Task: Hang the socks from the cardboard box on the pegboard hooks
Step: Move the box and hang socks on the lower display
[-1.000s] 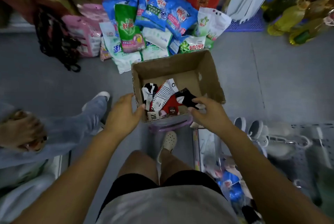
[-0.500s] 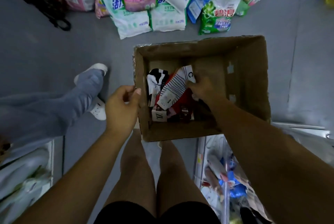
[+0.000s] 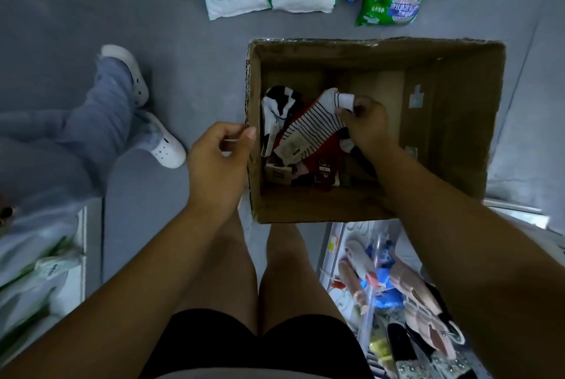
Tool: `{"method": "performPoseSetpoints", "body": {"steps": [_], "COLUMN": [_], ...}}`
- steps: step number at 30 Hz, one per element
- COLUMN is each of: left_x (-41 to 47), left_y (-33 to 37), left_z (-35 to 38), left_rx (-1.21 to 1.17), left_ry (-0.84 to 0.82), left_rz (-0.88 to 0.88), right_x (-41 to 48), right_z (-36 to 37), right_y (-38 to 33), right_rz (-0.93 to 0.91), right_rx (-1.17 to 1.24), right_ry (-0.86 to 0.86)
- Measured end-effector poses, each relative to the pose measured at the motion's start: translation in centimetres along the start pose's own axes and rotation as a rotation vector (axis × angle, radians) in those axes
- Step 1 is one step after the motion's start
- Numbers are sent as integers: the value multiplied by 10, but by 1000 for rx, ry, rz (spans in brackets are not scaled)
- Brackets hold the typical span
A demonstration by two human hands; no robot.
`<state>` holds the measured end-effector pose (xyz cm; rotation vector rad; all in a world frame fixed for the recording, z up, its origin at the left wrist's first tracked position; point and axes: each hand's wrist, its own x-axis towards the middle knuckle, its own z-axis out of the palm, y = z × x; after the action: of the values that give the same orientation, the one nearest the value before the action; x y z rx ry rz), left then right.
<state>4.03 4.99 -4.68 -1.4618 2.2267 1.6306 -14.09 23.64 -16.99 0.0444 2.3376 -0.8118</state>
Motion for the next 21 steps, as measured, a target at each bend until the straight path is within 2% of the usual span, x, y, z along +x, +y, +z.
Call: {"method": "performPoseSetpoints", "body": {"steps": [4,6,7,9,11,13,15,17,19,21], "left_x": [-16,-30,-36,-44,-45,-42,-38,-30,-21,-12], "left_y": [12,20,25,34,41,44,46,45,42,37], "left_z": [1,5,8,19,34,50,67,83,93,96], "left_rx": [64,20,-38,-215,-425,-656,-842,-954,-974,-931], "left_ry": [172,131,37,-258,-519,-642,-610,-445,-262,-186], "left_rz": [40,62,13,-242,-606,-874,-949,-947,-937,-895], "right_x": [-42,-67,-80,-103,-124,-142,-157,-167,-171,-167], "right_z": [-27,-43,-51,-65,-73,-75,-73,-71,-73,-82], "right_y": [-15,-23,-26,-31,-35,-37,-36,-30,-23,-15], "right_rz": [97,121,147,192,216,233,271,307,326,367], "right_rx": [227,365,462,669,867,1001,1031,962,812,735], "right_ry": [-36,-118,-167,-257,-325,-381,-391,-344,-252,-181]}}
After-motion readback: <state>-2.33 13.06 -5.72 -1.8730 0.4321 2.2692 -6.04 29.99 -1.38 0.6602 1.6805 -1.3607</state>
